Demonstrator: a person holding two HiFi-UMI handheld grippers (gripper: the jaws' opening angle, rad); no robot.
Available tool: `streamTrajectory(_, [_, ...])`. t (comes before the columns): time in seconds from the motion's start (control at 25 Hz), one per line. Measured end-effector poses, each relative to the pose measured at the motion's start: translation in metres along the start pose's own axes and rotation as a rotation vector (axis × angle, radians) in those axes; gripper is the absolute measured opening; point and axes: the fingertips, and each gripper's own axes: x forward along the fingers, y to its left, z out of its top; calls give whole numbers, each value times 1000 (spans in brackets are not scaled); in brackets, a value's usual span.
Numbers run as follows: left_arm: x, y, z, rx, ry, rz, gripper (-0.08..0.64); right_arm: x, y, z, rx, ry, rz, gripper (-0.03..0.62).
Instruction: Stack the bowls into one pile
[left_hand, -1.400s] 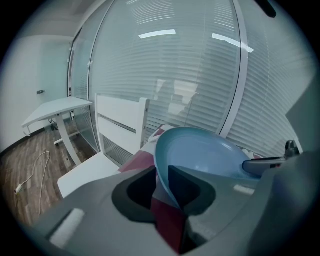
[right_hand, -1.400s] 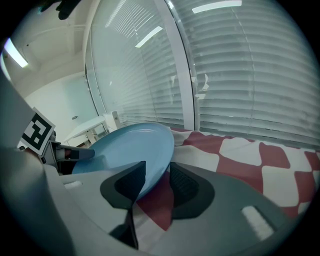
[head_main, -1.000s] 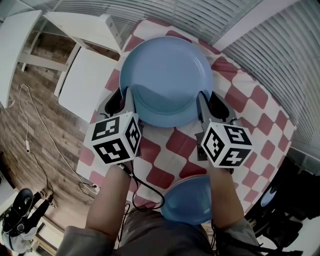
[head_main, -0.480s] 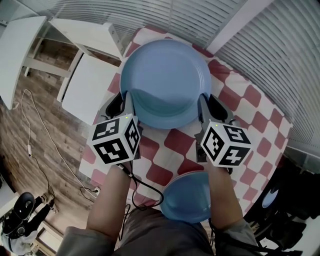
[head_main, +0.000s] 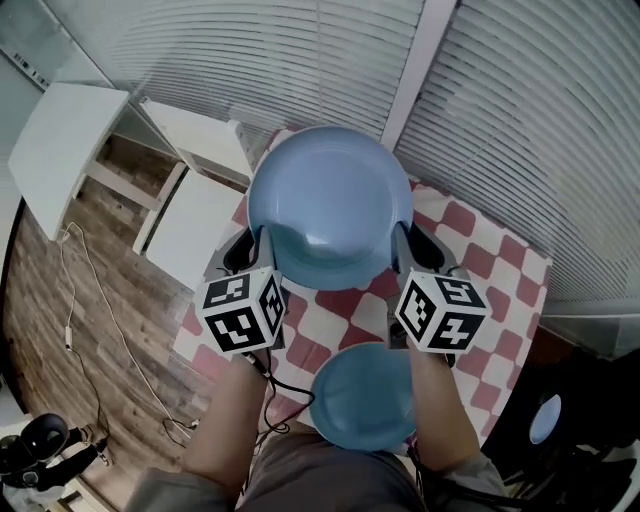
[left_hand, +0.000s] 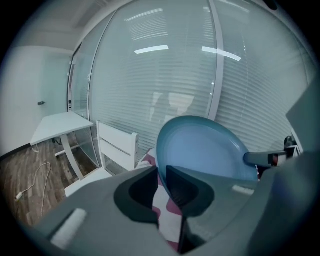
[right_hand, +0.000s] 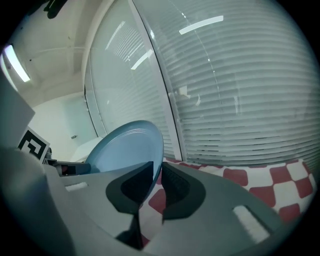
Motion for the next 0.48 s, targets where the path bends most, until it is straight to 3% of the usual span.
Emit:
streamTrajectory(0.16, [-39, -26, 14, 25, -50, 4, 54, -44, -5, 18, -5, -58, 11, 74])
streamTrajectory(0.48, [-111, -61, -1, 57, -101, 10, 55, -121, -8, 5, -18, -100, 39, 74])
